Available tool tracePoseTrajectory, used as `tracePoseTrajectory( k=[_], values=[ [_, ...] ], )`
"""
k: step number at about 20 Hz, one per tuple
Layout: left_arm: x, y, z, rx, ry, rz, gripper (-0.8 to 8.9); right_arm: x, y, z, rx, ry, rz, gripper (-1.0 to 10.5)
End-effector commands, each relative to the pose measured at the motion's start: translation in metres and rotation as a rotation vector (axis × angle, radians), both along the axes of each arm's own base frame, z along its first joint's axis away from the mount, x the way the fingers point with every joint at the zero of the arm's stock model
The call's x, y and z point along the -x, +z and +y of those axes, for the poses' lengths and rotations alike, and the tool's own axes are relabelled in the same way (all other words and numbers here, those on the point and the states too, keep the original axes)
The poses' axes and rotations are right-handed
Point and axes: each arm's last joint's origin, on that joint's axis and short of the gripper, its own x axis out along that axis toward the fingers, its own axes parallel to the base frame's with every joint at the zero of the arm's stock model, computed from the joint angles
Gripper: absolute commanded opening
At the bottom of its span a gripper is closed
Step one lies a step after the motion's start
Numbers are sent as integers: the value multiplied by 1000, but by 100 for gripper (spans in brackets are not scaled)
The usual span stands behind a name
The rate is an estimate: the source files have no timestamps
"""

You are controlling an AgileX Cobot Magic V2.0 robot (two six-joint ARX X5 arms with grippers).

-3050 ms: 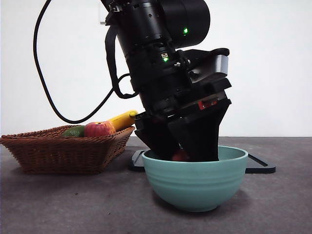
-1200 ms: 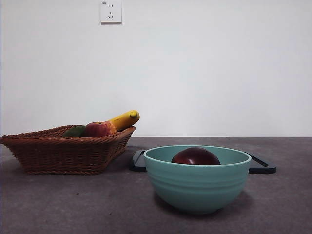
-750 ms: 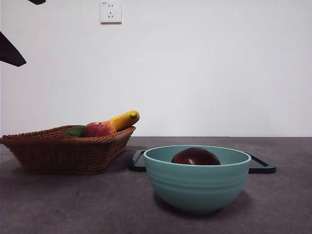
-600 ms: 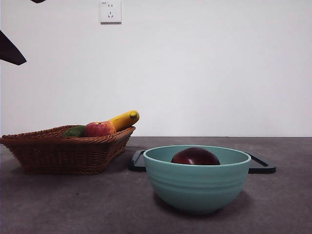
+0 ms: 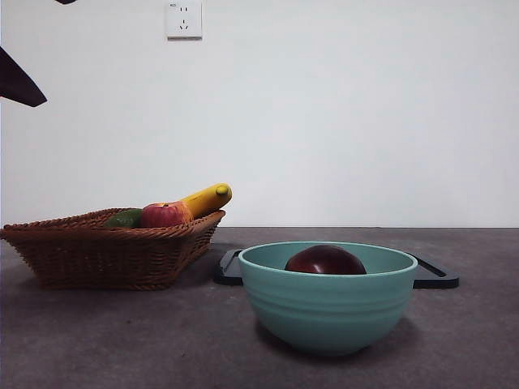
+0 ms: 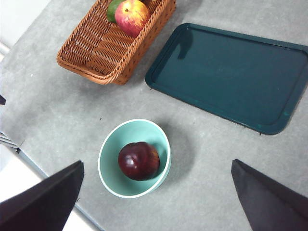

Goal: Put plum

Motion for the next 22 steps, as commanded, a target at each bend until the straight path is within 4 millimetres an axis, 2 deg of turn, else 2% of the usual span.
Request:
tracePoseTrajectory(
  k=[1,6,11,16,22],
  values=[
    [-1,3,-2,14,-8,-16,436,-3,2,4,-9,11,32,490],
    [-1,3,-2,14,-8,-16,436,-19,-24,24,-1,63,149,490],
    [-1,3,-2,14,-8,-17,436,-40,-72,44,35,48,210,485],
    [-2,3,-2,15,-8,-19,436,-55,-117,61,96,48,255,420],
    [-2,3,-2,15,-8,-20,436,-67,-144,86,186,62,256,310]
  ],
)
